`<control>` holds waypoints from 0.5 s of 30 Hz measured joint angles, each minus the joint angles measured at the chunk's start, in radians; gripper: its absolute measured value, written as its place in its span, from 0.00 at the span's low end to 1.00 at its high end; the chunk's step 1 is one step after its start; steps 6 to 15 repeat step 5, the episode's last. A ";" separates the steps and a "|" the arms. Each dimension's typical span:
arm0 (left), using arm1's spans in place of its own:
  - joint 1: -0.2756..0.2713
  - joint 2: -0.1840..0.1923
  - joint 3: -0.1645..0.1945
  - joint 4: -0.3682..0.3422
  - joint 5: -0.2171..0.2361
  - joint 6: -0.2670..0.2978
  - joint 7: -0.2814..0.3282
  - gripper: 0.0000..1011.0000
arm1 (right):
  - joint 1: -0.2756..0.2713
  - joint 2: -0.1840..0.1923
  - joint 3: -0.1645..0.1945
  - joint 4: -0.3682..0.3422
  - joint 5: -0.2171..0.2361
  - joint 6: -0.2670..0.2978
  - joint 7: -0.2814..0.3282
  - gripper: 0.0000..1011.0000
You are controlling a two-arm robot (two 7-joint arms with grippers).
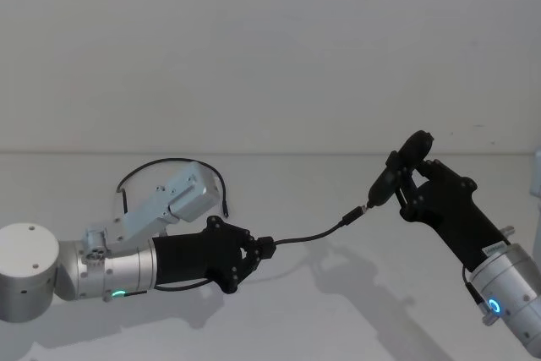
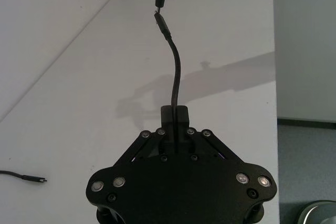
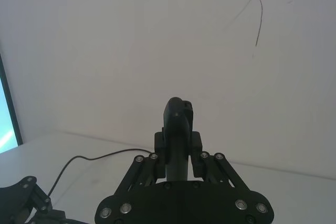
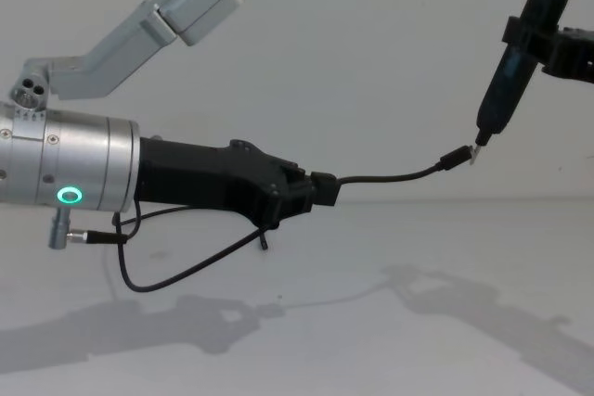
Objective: Pick up the data cable with the one hand.
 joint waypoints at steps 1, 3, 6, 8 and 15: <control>0.000 0.000 0.000 0.000 0.000 0.000 0.000 0.04 | 0.000 0.000 0.000 0.000 0.000 0.000 0.000 0.26; 0.000 0.000 0.000 0.000 0.000 0.000 0.000 0.04 | 0.000 0.000 0.000 0.000 0.000 0.000 0.000 0.26; 0.000 0.000 0.000 0.000 0.000 0.000 0.000 0.04 | 0.000 0.000 -0.001 0.000 0.000 0.000 0.000 0.26; 0.000 0.000 0.000 0.000 0.000 0.000 0.000 0.04 | 0.000 0.000 -0.001 0.000 0.000 0.000 0.000 0.26; 0.000 0.000 0.000 0.000 0.000 0.000 0.000 0.04 | 0.000 0.000 -0.001 0.000 0.000 0.000 0.000 0.26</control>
